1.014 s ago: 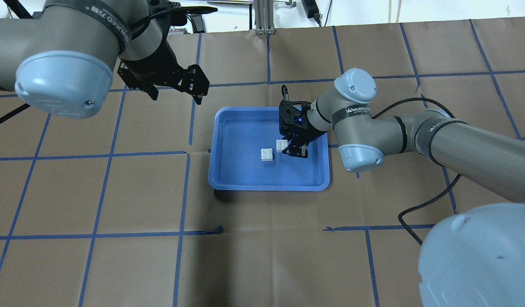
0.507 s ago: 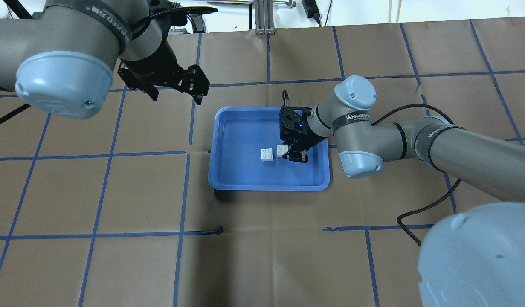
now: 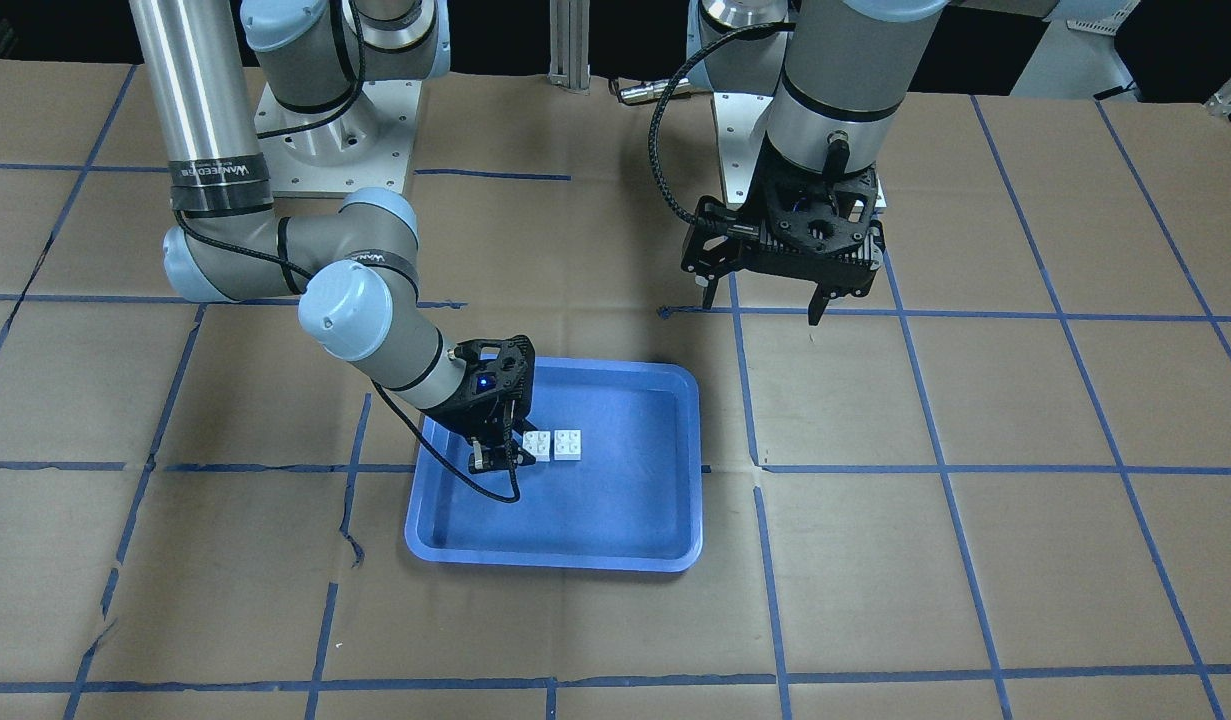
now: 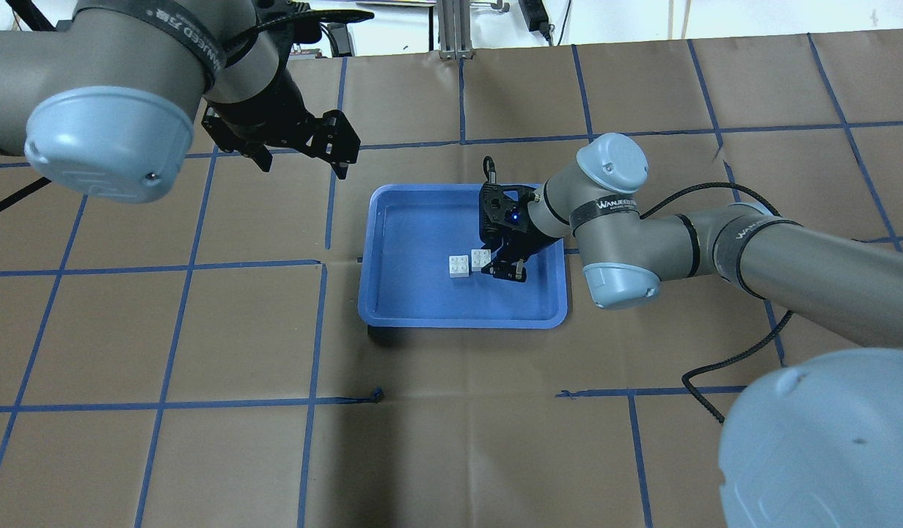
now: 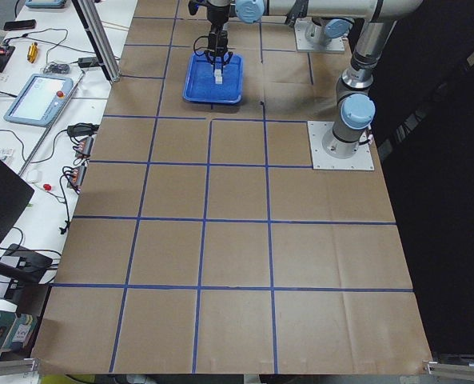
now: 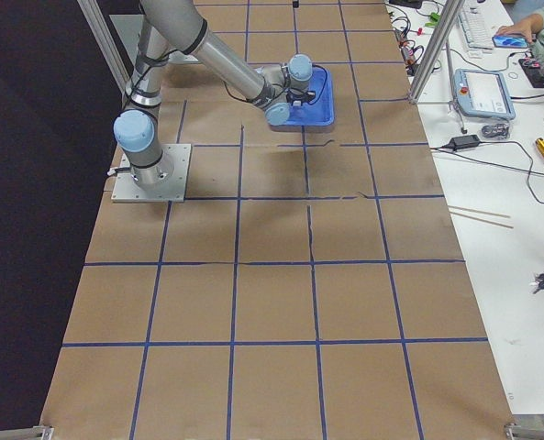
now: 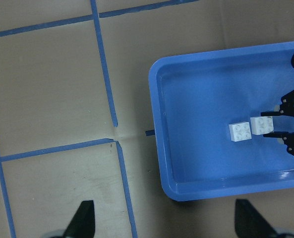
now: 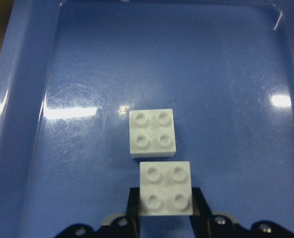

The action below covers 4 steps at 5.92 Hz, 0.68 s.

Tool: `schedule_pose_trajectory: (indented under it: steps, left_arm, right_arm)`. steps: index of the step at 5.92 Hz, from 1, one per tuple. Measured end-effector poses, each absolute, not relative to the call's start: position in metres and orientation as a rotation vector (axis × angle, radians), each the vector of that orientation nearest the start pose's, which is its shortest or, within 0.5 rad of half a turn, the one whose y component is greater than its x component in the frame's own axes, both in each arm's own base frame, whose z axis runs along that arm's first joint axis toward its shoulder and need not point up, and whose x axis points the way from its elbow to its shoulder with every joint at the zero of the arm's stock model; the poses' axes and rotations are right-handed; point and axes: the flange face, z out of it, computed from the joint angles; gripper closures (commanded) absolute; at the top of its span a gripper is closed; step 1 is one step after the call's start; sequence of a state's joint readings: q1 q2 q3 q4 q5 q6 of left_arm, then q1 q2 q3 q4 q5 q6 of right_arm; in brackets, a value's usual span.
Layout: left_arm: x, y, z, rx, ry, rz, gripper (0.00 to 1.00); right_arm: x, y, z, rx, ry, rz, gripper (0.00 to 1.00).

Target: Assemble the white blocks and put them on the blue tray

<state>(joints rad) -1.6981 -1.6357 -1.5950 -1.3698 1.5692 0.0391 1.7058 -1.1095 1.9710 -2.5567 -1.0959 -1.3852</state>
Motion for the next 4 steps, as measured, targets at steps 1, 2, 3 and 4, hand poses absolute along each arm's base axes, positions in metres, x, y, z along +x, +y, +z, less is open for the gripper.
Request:
schedule_pose_trajectory:
  steps: [1,2,3,4]
  left_arm:
    - [-0.1996,-0.5073,0.4634,0.263,3.132,-0.174,0.01]
    - [-0.2001,-0.5072,0.4634,0.264,3.133,-0.174,0.01]
    - [-0.2001,-0.5073,0.4637,0.263,3.133,-0.175,0.01]
    - [-0.2000,-0.5074,0.4638,0.262,3.133,-0.176,0.01]
  right_arm:
    - [0.2519,-0.5253,0.1694,-1.944,1.985,-0.532,0.76]
    - [0.2519,-0.5257,0.1669,-1.943,1.985,-0.531,0.76]
    - [0.2520,-0.5265,0.1634,-1.944,1.985,-0.533,0.76]
    - [0.2521,-0.5271,0.1611,-1.945,1.985,-0.534,0.76]
